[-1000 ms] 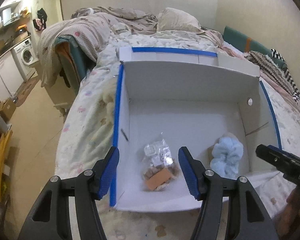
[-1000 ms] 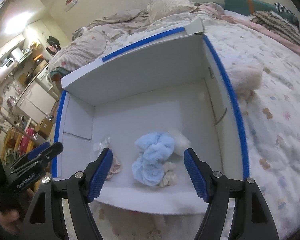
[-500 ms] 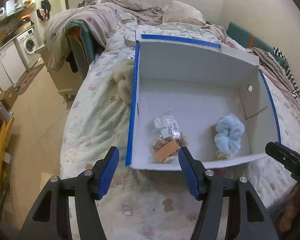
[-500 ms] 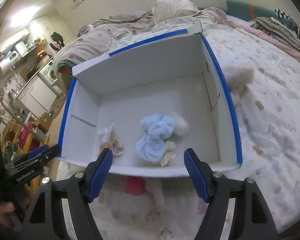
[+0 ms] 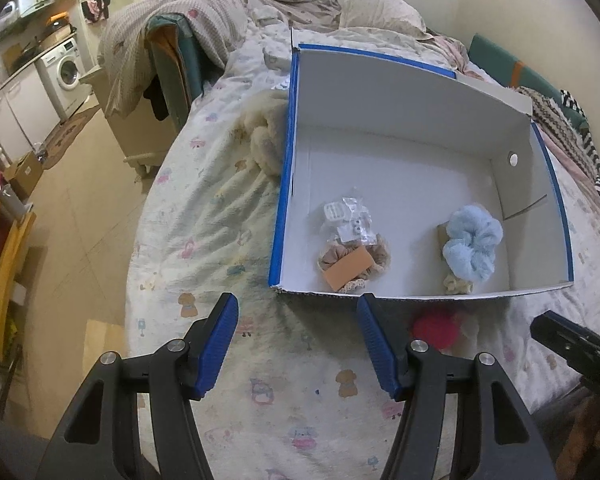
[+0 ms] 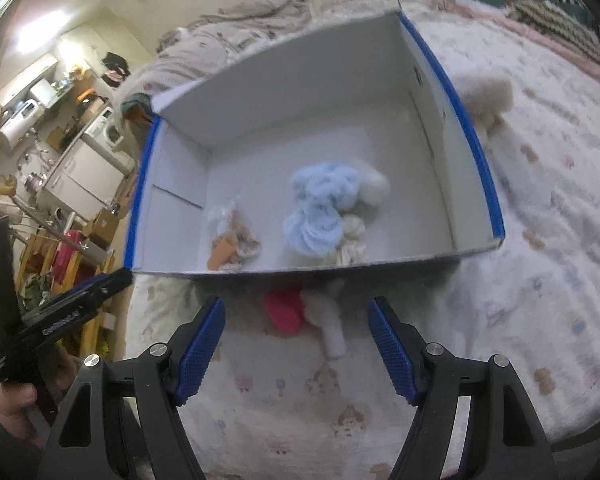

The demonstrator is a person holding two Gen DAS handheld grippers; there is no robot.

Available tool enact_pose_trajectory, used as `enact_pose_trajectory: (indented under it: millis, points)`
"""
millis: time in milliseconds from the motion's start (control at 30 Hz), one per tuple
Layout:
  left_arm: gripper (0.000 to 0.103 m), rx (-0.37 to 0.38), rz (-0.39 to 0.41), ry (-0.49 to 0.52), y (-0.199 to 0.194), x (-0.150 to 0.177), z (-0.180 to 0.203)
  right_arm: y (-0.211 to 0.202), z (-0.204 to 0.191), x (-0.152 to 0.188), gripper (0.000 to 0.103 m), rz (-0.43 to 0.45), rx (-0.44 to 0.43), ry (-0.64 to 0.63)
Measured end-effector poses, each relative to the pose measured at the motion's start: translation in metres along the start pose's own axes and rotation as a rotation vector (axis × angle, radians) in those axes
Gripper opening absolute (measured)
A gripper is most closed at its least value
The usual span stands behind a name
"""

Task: Organize soft objects
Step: 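Grasp the pink heart sponge with the left tool while the right tool grasps the white plush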

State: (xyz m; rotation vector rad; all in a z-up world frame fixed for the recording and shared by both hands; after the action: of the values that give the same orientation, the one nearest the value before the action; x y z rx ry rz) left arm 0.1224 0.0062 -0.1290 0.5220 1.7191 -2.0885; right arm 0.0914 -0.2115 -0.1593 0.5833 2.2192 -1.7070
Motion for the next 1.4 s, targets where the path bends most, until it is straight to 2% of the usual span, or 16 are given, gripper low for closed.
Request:
enact_pose_trajectory:
  millis: [200, 333, 433, 533, 567, 600, 667, 700, 900, 967, 1033, 1100, 1300, 1400]
  points:
    - [0.059, 0.026, -0.030, -0.031, 0.008, 0.002, 0.001, 0.031, 0.014, 0.014, 0.078, -0.124, 0.052, 0.053]
    - [0.059, 0.044, -0.054, -0.027, 0.014, 0.007, 0.007, 0.060, 0.013, 0.028, 0.076, -0.216, 0.112, 0.005]
    - [0.059, 0.049, -0.065, -0.009, 0.019, 0.011, 0.013, 0.075, 0.008, 0.030, 0.053, -0.242, 0.117, -0.011]
    - [0.059, 0.054, -0.080, 0.003, 0.025, 0.014, 0.020, 0.090, 0.006, 0.034, 0.048, -0.272, 0.134, -0.037]
    - [0.059, 0.057, -0.084, 0.008, 0.027, 0.015, 0.023, 0.095, 0.005, 0.035, 0.037, -0.279, 0.137, -0.044]
    - [0.059, 0.058, -0.090, 0.013, 0.029, 0.017, 0.025, 0.098, 0.004, 0.036, 0.033, -0.284, 0.136, -0.051]
    - [0.059, 0.062, -0.103, 0.023, 0.034, 0.019, 0.030, 0.102, 0.000, 0.036, 0.014, -0.288, 0.132, -0.074]
    - [0.059, 0.065, -0.110, 0.029, 0.037, 0.020, 0.034, 0.101, -0.002, 0.035, 0.010, -0.278, 0.134, -0.090]
    - [0.059, 0.110, -0.162, 0.079, 0.058, 0.032, 0.062, 0.081, 0.005, 0.032, 0.009, -0.223, 0.116, -0.088]
    - [0.059, 0.145, -0.188, 0.104, 0.067, 0.038, 0.076, 0.069, 0.016, 0.031, 0.009, -0.206, 0.121, -0.056]
    - [0.059, 0.175, -0.215, 0.138, 0.077, 0.044, 0.092, 0.055, 0.024, 0.028, 0.009, -0.195, 0.090, -0.009]
    - [0.059, 0.194, -0.229, 0.163, 0.085, 0.048, 0.105, 0.044, 0.031, 0.024, 0.009, -0.165, 0.105, -0.009]
    - [0.059, 0.230, -0.270, 0.207, 0.107, 0.057, 0.134, 0.035, 0.044, 0.028, 0.009, -0.177, 0.121, 0.011]
    - [0.058, 0.211, -0.281, 0.254, 0.118, 0.060, 0.142, 0.034, 0.041, 0.030, 0.009, -0.178, 0.138, -0.005]
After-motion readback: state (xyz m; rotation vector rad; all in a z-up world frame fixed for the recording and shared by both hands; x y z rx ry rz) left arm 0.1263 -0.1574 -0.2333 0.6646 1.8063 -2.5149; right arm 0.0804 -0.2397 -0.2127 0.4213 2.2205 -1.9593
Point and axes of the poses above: each gripper's, at about its wrist camera, not at the fingertips, and y roughly the way its jaws point, z to its right, x to its underside, the point moved 9 cm from there along y, roughly the way its jaws point, and after that the axes turned 10 degrees about x, right-handed, at the moved point
